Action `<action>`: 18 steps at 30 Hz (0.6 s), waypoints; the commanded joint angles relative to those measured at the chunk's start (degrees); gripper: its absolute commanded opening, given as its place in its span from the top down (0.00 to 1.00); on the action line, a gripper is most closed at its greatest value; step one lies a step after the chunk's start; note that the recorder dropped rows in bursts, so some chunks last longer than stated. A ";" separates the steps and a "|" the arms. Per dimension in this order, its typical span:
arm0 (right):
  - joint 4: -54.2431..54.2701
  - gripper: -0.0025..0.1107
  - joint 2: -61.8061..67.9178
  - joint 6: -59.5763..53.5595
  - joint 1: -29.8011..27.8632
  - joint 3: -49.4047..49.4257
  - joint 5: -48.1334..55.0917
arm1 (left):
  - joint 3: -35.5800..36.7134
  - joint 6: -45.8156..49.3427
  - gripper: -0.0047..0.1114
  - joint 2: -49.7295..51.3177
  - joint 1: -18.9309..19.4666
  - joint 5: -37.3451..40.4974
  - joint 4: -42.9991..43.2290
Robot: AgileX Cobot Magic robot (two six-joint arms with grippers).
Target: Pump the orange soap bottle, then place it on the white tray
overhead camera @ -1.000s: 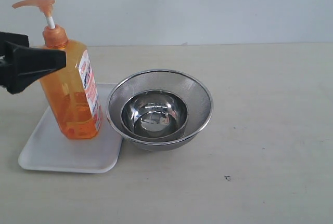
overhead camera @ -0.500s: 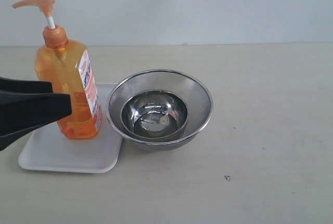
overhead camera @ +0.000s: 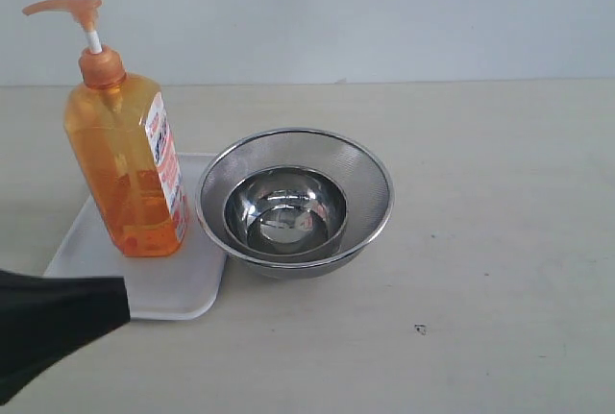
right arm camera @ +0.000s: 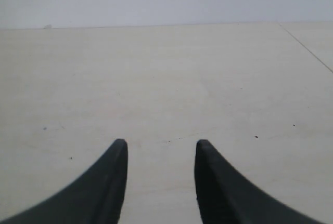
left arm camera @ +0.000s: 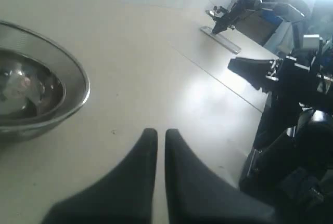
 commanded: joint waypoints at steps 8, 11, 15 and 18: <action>0.05 0.64 -0.24 -0.22 -0.10 -0.03 -0.18 | 6.79 3.09 0.92 -1.14 0.04 0.80 -1.17; 0.05 0.64 -0.24 -0.22 -0.10 -0.03 -0.18 | 6.79 3.09 0.92 -1.14 0.04 0.80 -1.17; 0.05 0.64 -0.24 -0.22 -0.10 -0.03 -0.18 | 6.79 3.22 0.92 -1.14 0.04 0.80 -1.17; 0.05 0.64 -0.24 -0.22 -0.10 -0.03 -0.18 | 6.79 6.18 0.92 -1.14 0.04 0.80 -1.17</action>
